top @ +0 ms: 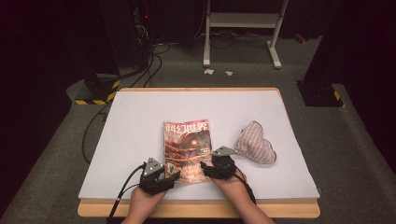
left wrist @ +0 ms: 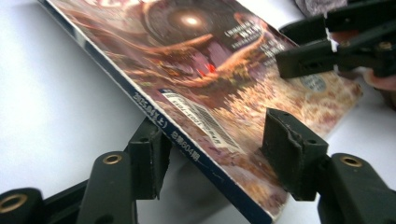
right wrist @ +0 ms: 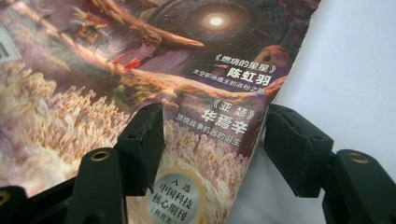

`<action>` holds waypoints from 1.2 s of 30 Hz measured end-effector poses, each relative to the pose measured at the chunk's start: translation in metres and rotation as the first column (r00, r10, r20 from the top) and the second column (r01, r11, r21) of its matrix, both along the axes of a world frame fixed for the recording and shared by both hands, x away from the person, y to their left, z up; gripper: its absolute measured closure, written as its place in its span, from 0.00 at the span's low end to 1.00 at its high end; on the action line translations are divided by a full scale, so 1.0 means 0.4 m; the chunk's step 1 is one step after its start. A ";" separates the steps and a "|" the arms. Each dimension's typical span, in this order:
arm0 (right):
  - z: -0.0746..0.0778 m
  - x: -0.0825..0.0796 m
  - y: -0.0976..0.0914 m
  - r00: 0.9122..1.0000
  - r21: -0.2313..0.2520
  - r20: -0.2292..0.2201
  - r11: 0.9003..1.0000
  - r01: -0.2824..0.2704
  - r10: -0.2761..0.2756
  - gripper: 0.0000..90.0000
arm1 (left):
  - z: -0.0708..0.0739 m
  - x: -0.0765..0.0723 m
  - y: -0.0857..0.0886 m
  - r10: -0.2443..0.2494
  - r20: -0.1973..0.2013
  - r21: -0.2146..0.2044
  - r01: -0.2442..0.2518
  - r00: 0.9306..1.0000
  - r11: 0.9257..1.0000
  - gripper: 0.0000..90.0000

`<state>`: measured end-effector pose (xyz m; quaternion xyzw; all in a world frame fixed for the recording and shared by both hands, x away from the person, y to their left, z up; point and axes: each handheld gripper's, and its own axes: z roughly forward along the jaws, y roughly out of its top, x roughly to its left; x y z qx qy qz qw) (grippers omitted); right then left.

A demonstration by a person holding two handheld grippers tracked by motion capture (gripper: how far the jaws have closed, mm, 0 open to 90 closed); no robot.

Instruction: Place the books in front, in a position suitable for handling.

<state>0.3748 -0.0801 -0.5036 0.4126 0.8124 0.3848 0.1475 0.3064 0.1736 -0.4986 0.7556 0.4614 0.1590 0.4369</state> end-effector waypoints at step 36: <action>0.001 -0.059 0.048 0.993 0.001 -0.018 0.993 -0.116 0.116 0.43 | 0.009 0.041 0.043 0.110 0.094 -0.027 -0.107 0.990 0.994 0.66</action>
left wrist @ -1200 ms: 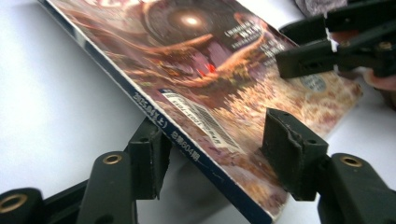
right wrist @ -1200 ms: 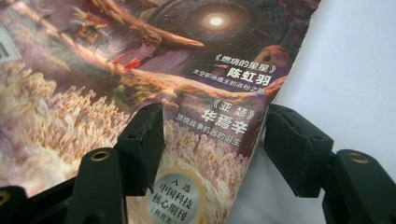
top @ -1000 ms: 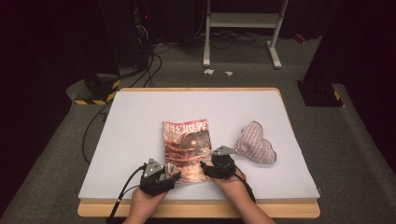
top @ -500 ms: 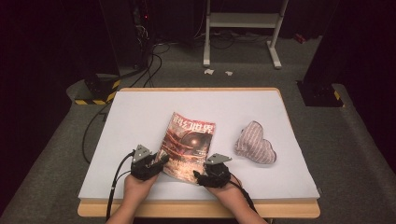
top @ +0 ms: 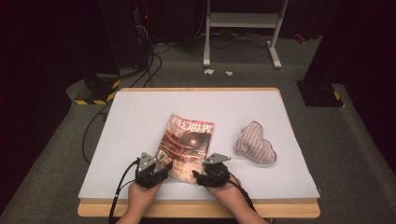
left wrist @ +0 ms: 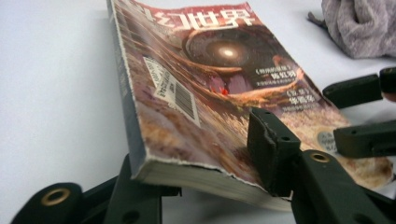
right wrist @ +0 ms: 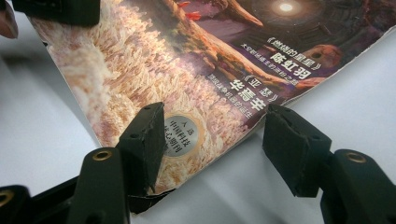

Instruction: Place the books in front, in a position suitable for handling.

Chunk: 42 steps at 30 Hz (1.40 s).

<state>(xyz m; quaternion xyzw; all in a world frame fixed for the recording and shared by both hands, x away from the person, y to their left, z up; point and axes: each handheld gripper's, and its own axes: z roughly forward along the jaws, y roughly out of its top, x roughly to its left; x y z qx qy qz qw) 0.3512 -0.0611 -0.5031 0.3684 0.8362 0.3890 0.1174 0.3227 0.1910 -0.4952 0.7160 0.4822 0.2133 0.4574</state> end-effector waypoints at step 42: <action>0.031 -0.008 -0.210 0.988 0.071 0.075 0.989 0.129 -0.134 0.51 | 0.069 0.080 0.062 -0.042 0.058 -0.012 0.042 0.997 0.999 0.92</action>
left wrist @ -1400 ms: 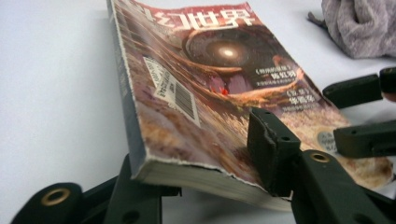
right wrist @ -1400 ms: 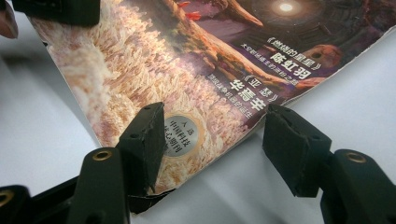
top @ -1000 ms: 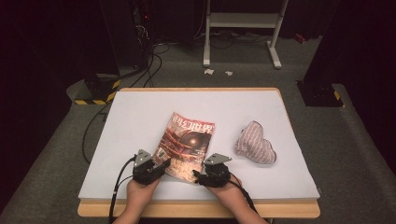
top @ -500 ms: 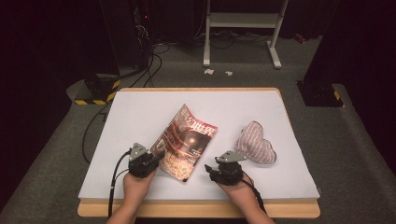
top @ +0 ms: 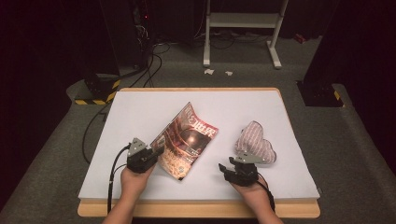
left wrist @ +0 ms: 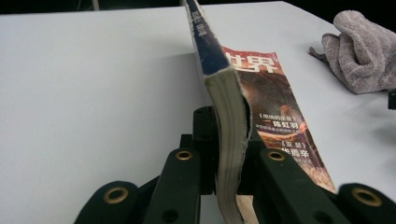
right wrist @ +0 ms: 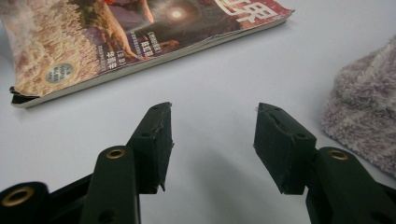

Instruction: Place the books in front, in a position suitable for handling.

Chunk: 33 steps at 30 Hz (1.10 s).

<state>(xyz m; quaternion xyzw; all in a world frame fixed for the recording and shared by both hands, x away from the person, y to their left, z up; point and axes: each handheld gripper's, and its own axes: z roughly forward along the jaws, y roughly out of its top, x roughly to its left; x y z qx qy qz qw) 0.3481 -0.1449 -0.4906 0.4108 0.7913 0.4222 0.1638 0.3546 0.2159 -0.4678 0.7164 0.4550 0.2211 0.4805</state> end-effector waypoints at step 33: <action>-0.006 -0.004 0.016 1.000 -0.003 0.009 1.000 -0.002 0.002 0.50 | 0.142 -0.009 0.003 0.026 0.202 -0.076 -0.011 0.979 0.997 0.93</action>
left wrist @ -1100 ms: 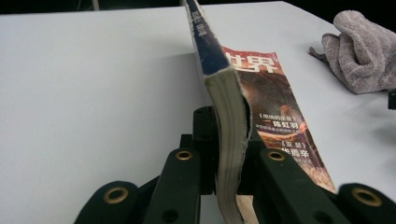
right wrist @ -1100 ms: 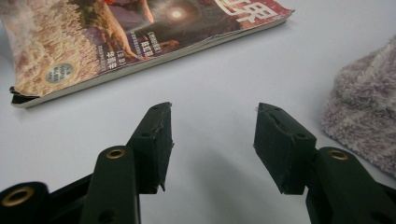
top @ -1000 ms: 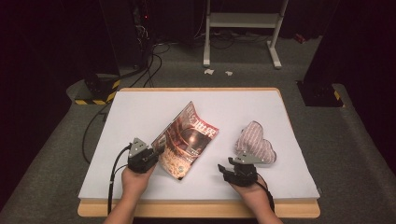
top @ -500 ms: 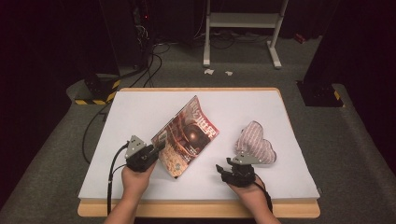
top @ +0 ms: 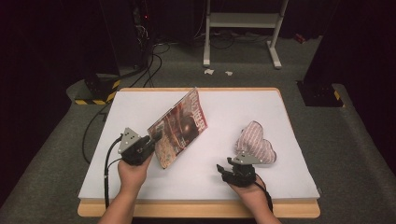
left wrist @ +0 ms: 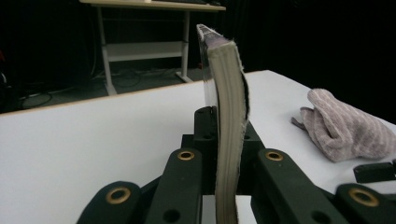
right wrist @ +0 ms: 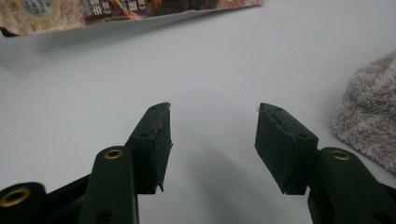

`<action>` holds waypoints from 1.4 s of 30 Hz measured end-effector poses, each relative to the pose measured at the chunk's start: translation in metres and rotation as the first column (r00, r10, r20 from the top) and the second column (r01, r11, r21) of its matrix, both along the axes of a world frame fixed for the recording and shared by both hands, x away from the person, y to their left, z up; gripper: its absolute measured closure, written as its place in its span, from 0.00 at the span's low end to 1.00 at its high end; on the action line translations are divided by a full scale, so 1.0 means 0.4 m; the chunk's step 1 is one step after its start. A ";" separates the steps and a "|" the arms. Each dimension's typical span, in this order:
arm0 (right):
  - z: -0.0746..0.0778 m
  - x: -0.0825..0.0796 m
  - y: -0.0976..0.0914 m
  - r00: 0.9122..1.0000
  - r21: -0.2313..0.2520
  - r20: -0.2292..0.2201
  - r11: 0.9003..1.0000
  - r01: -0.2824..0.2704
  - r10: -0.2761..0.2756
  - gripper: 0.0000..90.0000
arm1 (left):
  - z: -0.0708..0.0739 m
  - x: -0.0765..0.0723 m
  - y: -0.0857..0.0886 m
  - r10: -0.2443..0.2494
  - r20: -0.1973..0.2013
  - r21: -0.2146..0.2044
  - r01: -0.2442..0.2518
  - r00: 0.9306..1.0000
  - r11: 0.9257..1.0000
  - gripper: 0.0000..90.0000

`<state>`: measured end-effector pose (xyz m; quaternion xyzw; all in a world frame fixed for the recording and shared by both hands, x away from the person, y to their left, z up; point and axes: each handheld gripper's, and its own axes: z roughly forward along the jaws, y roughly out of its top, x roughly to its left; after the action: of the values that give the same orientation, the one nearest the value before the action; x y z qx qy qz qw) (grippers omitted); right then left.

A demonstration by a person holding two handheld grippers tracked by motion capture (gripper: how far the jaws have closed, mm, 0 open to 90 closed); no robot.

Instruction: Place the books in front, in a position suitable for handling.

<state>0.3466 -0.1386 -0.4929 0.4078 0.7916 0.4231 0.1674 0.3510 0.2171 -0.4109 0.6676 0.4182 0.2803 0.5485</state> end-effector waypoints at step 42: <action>-0.012 0.002 0.012 1.000 -0.012 -0.020 1.000 -0.009 0.009 0.50 | -0.007 0.008 0.024 0.021 0.091 0.044 -0.025 0.996 0.999 0.93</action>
<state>0.3476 -0.1337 -0.4978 0.4075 0.7976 0.4149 0.1601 0.3541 0.2267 -0.4137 0.6615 0.3942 0.3259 0.5485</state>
